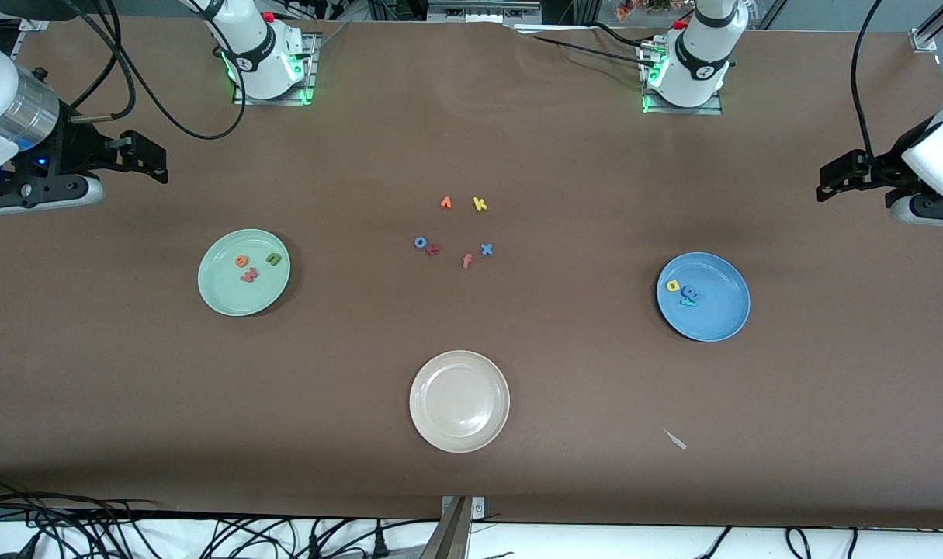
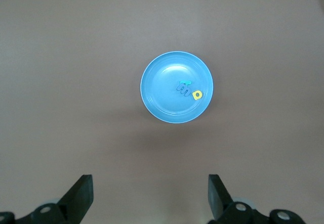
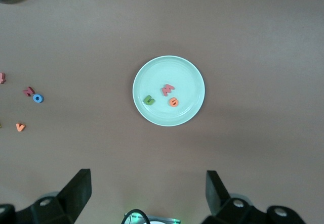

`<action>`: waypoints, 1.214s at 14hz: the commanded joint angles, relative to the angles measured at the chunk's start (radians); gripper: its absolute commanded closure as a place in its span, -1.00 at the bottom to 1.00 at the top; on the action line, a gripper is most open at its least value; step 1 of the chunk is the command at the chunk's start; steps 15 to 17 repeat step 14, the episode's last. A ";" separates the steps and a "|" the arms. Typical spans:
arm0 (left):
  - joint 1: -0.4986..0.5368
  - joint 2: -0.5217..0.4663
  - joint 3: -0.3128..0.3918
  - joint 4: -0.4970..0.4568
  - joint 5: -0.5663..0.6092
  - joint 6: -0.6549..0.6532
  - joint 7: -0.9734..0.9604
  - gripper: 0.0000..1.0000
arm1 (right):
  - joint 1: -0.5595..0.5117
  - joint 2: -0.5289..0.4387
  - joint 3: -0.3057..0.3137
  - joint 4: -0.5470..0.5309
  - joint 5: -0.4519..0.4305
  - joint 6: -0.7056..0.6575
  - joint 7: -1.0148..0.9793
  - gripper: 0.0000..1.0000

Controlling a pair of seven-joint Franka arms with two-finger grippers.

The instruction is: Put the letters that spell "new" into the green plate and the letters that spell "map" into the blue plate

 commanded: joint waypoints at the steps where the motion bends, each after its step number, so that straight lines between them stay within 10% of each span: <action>1: 0.007 -0.012 0.002 -0.015 -0.018 0.013 0.017 -1.00 | -0.009 0.014 0.008 0.032 0.010 -0.018 -0.013 -0.99; 17: 0.007 -0.010 0.002 -0.015 -0.018 0.019 0.017 -1.00 | -0.011 0.024 0.007 0.032 0.010 -0.016 -0.019 -0.99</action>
